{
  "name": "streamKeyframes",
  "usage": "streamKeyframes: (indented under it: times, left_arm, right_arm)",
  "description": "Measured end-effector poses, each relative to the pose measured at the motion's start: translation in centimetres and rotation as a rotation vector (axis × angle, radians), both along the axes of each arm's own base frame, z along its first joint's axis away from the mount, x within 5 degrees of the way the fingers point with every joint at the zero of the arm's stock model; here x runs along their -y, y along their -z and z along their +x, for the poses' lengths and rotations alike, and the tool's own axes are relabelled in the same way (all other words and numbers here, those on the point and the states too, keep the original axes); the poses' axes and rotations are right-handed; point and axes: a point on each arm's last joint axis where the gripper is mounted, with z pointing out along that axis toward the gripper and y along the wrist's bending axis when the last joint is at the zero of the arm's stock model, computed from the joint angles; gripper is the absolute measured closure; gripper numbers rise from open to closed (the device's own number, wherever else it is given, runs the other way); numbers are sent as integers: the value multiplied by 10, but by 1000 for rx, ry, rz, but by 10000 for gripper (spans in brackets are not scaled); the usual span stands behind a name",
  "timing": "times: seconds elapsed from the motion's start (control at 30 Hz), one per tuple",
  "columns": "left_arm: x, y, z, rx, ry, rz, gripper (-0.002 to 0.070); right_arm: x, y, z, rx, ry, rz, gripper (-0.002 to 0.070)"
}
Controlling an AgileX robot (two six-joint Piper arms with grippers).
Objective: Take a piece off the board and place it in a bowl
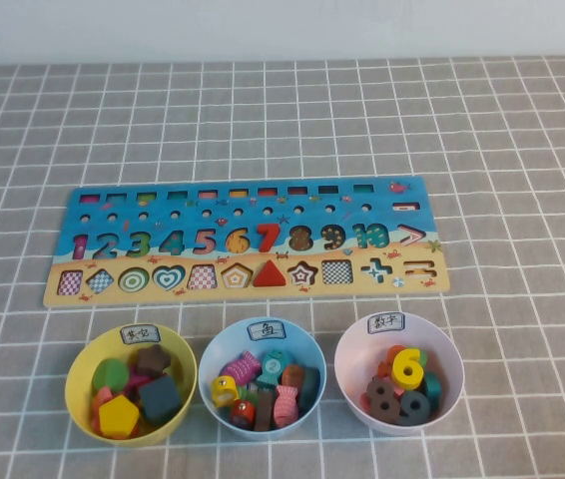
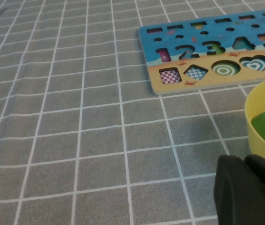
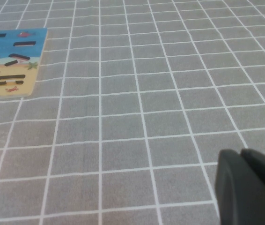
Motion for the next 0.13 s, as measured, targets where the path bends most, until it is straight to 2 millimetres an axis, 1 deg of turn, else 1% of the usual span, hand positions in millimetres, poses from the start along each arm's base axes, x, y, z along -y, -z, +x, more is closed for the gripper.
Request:
streamKeyframes:
  times: [0.13]
  left_arm:
    - [0, 0, 0, 0, 0, 0, 675]
  right_arm:
    - [0, 0, 0, 0, 0, 0, 694]
